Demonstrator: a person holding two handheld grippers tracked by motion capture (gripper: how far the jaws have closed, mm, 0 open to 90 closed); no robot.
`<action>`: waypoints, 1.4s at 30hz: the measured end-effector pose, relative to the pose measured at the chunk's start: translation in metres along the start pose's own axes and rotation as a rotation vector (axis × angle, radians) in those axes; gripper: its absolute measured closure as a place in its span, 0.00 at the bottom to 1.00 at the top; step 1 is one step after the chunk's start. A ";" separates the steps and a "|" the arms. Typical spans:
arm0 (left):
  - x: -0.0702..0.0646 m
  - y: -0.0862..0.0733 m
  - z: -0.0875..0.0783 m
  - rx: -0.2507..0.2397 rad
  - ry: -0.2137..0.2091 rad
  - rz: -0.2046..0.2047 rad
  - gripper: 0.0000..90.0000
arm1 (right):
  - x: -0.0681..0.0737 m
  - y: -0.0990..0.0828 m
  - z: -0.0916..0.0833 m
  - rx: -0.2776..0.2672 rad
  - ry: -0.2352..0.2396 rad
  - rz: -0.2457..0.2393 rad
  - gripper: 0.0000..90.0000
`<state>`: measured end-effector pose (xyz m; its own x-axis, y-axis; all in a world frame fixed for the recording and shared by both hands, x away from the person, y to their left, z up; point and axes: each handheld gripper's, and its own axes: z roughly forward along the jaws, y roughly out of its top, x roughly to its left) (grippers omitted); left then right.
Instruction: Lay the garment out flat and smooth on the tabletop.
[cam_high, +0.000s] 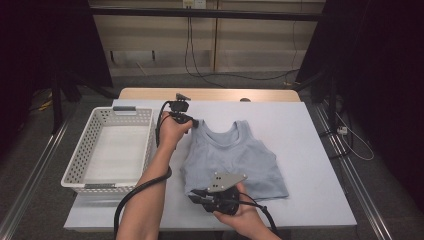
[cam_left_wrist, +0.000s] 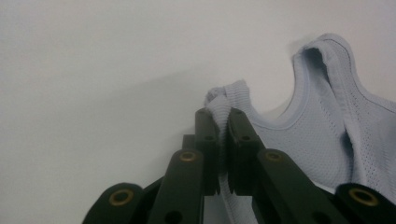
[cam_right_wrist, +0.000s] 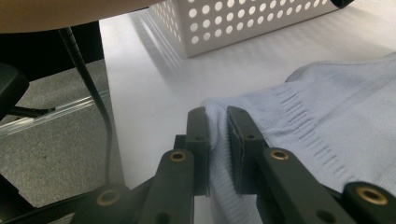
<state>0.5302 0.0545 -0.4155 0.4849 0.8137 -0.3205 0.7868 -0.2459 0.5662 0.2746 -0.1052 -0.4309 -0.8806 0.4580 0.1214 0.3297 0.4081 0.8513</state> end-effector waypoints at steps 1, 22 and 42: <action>0.000 0.000 0.000 -0.006 0.001 -0.003 0.94 | 0.000 0.000 0.000 -0.001 -0.002 0.002 0.89; 0.007 0.002 -0.007 -0.005 -0.001 -0.010 0.94 | 0.001 0.003 0.007 0.007 0.011 -0.013 0.89; 0.005 0.008 -0.010 0.004 0.000 -0.002 0.94 | 0.000 0.005 0.006 0.000 0.013 -0.012 0.89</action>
<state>0.5344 0.0619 -0.4048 0.4834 0.8142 -0.3217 0.7891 -0.2462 0.5628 0.2783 -0.0980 -0.4297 -0.8889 0.4428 0.1176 0.3191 0.4140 0.8526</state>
